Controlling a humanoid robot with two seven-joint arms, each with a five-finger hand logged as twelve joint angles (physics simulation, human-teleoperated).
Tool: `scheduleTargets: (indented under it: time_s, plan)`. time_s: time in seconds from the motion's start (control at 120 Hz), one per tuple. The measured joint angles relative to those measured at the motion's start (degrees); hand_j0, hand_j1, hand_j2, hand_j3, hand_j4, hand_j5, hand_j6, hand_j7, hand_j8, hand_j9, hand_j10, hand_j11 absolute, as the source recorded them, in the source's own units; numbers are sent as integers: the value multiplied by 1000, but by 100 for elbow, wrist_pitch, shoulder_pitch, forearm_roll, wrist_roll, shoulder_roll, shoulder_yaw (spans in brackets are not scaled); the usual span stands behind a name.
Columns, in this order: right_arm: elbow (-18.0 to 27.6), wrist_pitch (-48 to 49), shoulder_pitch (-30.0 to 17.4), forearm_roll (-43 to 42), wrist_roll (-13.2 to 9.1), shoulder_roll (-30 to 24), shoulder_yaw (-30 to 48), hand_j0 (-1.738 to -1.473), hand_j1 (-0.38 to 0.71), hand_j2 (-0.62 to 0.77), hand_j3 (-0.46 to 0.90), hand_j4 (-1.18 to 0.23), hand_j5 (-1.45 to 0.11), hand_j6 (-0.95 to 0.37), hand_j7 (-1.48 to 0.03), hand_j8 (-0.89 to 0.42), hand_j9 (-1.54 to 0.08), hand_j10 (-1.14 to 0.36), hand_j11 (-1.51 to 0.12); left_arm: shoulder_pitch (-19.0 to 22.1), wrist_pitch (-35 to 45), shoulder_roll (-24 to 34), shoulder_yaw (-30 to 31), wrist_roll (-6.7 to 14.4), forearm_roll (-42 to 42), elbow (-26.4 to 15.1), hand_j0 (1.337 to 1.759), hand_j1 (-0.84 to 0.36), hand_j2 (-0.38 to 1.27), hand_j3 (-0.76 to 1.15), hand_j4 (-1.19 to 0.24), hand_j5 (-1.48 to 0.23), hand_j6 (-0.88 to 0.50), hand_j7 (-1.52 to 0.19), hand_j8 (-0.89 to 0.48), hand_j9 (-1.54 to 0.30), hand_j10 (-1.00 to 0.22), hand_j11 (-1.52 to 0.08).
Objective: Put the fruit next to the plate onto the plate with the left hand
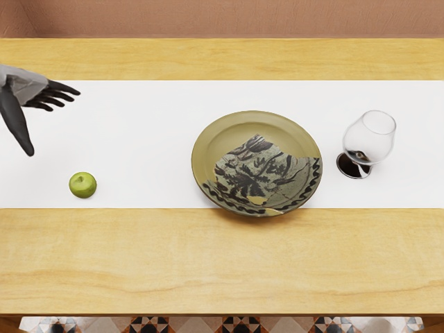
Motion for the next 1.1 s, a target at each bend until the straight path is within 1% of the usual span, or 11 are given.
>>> scheduleTargets:
  time_s: [0.2, 0.267, 0.333, 0.367, 0.417, 0.508, 0.6, 0.692, 0.775, 0.9, 1.1]
  plan:
    - [-25, -6, -4, 4, 0, 0, 6, -1658, -331, -3, 0, -15, -20, -15, -20, -15, -20, -15, -20, -6, 0, -13, -73, -1, 149, 4, 1658, 339, 2, 1, -9, -11, -9, -11, -9, -11, -9, -11]
    - [-30, -7, -6, 6, 0, 0, 6, -1658, -331, -3, 0, -15, -20, -15, -20, -15, -20, -15, -20, -26, 0, -80, -80, 8, 406, 141, 1658, 339, 2, 0, -9, -11, -9, -11, -9, -11, -9, -11]
    - [-33, -7, -7, 6, 0, 0, 6, -1658, -331, -3, 0, -15, -19, -15, -20, -15, -20, -15, -20, -22, 0, -993, 13, 81, 568, 190, 1658, 340, 2, 0, -9, -11, -10, -10, -9, -10, -9, -10]
    - [-34, -6, -6, 6, 0, 0, 6, -1658, -331, -3, 0, -15, -20, -15, -20, -15, -20, -15, -20, -332, 121, -1109, 170, 125, 455, -84, 1658, 339, 1, 0, -9, -10, -9, -10, -9, -10, -8, -10]
    - [-35, -6, -7, 7, 0, 0, 6, -1658, -331, -3, 0, -15, -20, -15, -20, -15, -20, -15, -20, -593, 974, -1410, 405, 362, -14, -882, 1658, 340, 1, 0, -8, -10, -8, -10, -8, -10, -8, -10]
    - [-36, -5, -8, 5, 0, 0, 6, -1658, -331, -3, 0, -15, -20, -15, -20, -15, -20, -15, -20, -612, 2580, -1880, 637, 901, -1220, -2140, 1658, 340, 1, 0, -7, -10, -8, -10, -7, -10, -7, -10]
    - [-37, -6, -8, 5, 0, 0, 6, -1658, -331, -3, 0, -15, -19, -15, -19, -15, -19, -15, -19, -561, 4171, -2069, 688, 1155, -1965, -2865, 1658, 340, 1, 0, -7, -9, -7, -9, -7, -9, -7, -9]
    - [-37, -6, -8, 5, 0, 0, 6, -1658, -331, -3, 0, -15, -19, -15, -19, -15, -19, -15, -19, -436, 5706, -2260, 703, 1262, -2285, -3172, 1658, 340, 1, 0, -7, -9, -7, -9, -7, -9, -7, -9]
    - [-37, -5, -8, 3, 0, 0, 6, -1658, -331, -3, 0, -15, -19, -15, -19, -15, -19, -15, -19, -287, 6418, -2451, 702, 1307, -2345, -3292, 1658, 341, 1, 0, -7, -9, -7, -9, -7, -9, -7, -9]
    - [-37, -6, -7, 3, 0, 0, 6, -1658, -331, -3, 0, -15, -19, -15, -20, -15, -20, -15, -20, -121, 6820, -2614, 566, 1333, -2087, -3454, 1658, 340, 1, 0, -8, -10, -8, -10, -8, -10, -8, -10]
    - [-37, -5, -7, 5, 0, 0, 6, -1658, -331, -3, 0, -15, -20, -15, -20, -15, -20, -15, -20, 67, 6938, -2663, 563, 1344, -1881, -3732, 1658, 338, 2, 0, -10, -12, -10, -12, -10, -12, -10, -12]
